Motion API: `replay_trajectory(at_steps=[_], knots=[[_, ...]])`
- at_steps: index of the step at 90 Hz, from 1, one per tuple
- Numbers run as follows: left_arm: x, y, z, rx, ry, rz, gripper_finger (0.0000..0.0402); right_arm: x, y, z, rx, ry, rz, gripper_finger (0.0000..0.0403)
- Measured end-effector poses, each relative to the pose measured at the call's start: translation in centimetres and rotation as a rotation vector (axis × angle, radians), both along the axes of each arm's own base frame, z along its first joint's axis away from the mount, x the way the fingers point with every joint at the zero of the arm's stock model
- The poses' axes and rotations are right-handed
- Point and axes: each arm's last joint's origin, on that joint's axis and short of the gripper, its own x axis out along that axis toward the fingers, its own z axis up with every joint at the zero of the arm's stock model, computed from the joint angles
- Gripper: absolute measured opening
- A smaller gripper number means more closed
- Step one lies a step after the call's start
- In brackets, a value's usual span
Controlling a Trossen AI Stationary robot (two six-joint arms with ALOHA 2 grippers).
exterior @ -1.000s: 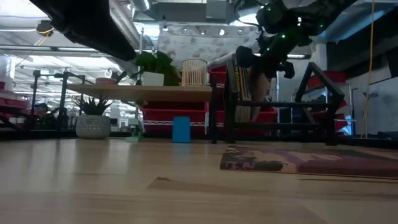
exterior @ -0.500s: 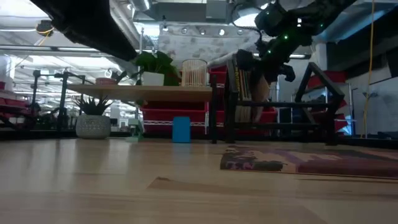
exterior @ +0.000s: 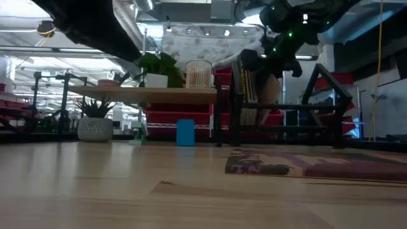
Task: Stock shelves
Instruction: Put the brown book on the bookshelf
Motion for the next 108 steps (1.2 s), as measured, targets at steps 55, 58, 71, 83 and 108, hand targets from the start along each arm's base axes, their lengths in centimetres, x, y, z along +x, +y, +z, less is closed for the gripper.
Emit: replay_trajectory(at_steps=[55,58,71,83,108], knots=[[0.0,0.0,0.0,-0.001,-0.001,0.0,0.0153,0.5,-1.4,-1.2,-0.017,-0.011,-0.066,0.001],[0.0,0.0,0.0,-0.002,-0.002,0.0,0.0153,0.6,-1.4,-1.4,-0.014,-0.014,-0.061,0.0011],[0.0,0.0,0.0,-0.004,-0.003,-0.001,0.0153,0.9,-1.5,-1.9,0.001,-0.018,-0.06,0.0011],[0.0,0.0,0.0,-0.005,-0.003,-0.001,0.0153,0.9,-1.4,-2.0,0.023,-0.021,-0.03,0.0012],[0.0,0.0,0.0,-0.005,-0.003,-0.001,0.0153,1.1,-1.3,-2.0,0.061,-0.038,0.035,0.0056]])
